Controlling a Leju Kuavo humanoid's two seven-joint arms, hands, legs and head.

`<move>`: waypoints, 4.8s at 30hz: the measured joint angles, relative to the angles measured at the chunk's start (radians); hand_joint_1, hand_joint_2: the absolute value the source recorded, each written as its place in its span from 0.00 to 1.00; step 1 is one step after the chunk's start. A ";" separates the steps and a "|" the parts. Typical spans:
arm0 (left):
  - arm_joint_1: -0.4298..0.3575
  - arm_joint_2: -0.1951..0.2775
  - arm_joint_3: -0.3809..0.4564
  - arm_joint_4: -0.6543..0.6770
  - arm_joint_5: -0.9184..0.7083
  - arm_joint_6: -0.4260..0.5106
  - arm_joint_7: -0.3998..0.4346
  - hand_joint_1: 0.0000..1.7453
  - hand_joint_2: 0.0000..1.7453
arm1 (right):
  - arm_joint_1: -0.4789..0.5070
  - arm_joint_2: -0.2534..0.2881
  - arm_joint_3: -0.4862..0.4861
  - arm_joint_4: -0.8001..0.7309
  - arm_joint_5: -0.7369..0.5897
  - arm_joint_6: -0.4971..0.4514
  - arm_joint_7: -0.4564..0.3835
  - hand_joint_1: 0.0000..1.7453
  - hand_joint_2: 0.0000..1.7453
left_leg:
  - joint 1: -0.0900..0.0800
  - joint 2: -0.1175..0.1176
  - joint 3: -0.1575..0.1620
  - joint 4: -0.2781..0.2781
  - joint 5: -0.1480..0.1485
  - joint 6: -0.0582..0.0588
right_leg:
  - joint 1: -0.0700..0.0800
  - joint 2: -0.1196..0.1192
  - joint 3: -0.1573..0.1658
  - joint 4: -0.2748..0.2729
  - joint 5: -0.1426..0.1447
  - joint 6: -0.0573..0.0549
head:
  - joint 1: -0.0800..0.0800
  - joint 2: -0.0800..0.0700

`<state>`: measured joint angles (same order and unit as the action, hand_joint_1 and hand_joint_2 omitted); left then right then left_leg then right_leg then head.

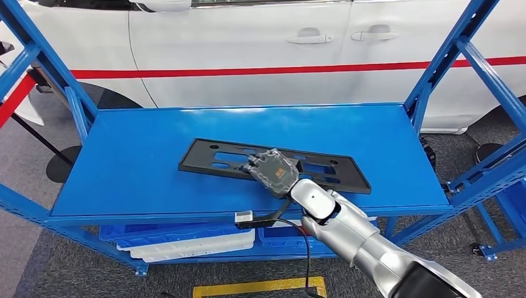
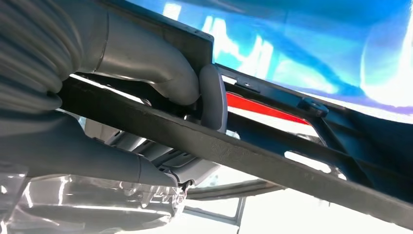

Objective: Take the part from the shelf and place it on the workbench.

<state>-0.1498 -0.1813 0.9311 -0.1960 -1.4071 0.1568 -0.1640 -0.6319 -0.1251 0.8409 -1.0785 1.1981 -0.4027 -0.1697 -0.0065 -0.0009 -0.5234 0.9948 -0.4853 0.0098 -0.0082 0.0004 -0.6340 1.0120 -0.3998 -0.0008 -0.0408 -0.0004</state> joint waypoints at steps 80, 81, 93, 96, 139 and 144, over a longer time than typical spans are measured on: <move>-0.007 0.005 0.019 0.000 -0.003 0.000 0.038 0.00 1.00 | 0.435 0.008 -0.133 -0.334 0.046 -0.050 -0.039 1.00 1.00 | 0.026 -0.005 -0.026 0.136 -0.020 -0.046 | -0.004 -0.017 -0.024 -0.003 0.024 -0.003 | 0.000 0.000; -0.009 0.005 0.019 0.000 -0.003 -0.001 0.038 0.00 1.00 | 0.434 0.011 -0.133 -0.334 0.046 -0.049 -0.039 1.00 1.00 | 0.025 -0.006 0.013 0.075 -0.027 -0.041 | -0.005 -0.017 -0.034 0.003 0.032 0.004 | 0.001 0.000; -0.005 0.007 0.020 0.000 -0.002 -0.016 0.031 0.00 1.00 | 0.435 0.028 -0.133 -0.309 0.029 -0.018 -0.045 1.00 1.00 | 0.008 -0.003 -0.097 0.018 0.075 0.024 | -0.010 -0.008 -0.067 0.275 -0.119 0.041 | 0.002 0.000; -0.007 0.005 0.019 -0.001 -0.003 -0.020 0.034 0.00 1.00 | 0.434 0.035 -0.135 -0.307 0.017 -0.010 -0.047 1.00 1.00 | 0.003 -0.004 -0.130 0.021 0.106 0.017 | 0.002 -0.005 0.097 0.078 -0.105 0.013 | 0.001 0.000; 0.017 0.002 -0.018 -0.004 -0.023 -0.017 0.068 0.00 1.00 | 0.578 0.198 -0.257 -0.241 -0.207 0.012 -0.143 1.00 1.00 | 0.019 0.003 -0.122 0.245 -0.076 -0.040 | 0.004 0.012 0.052 -0.010 -0.034 -0.032 | 0.000 0.000; 0.018 0.005 -0.021 -0.004 -0.029 -0.017 0.071 0.00 1.00 | 0.582 0.216 -0.268 -0.238 -0.209 0.012 -0.144 1.00 1.00 | 0.017 -0.038 -0.012 0.019 0.003 -0.021 | 0.007 0.040 0.033 0.011 -0.030 -0.010 | 0.000 0.000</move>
<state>-0.1315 -0.1760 0.9098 -0.1995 -1.4364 0.1396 -0.0927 -0.0498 0.0913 0.5733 -1.3165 0.9890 -0.3902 -0.3132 0.0102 -0.0385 -0.5355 1.0143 -0.4825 -0.0110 -0.0007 0.0404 -0.6011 1.0232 -0.4303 -0.0112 -0.0404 -0.0004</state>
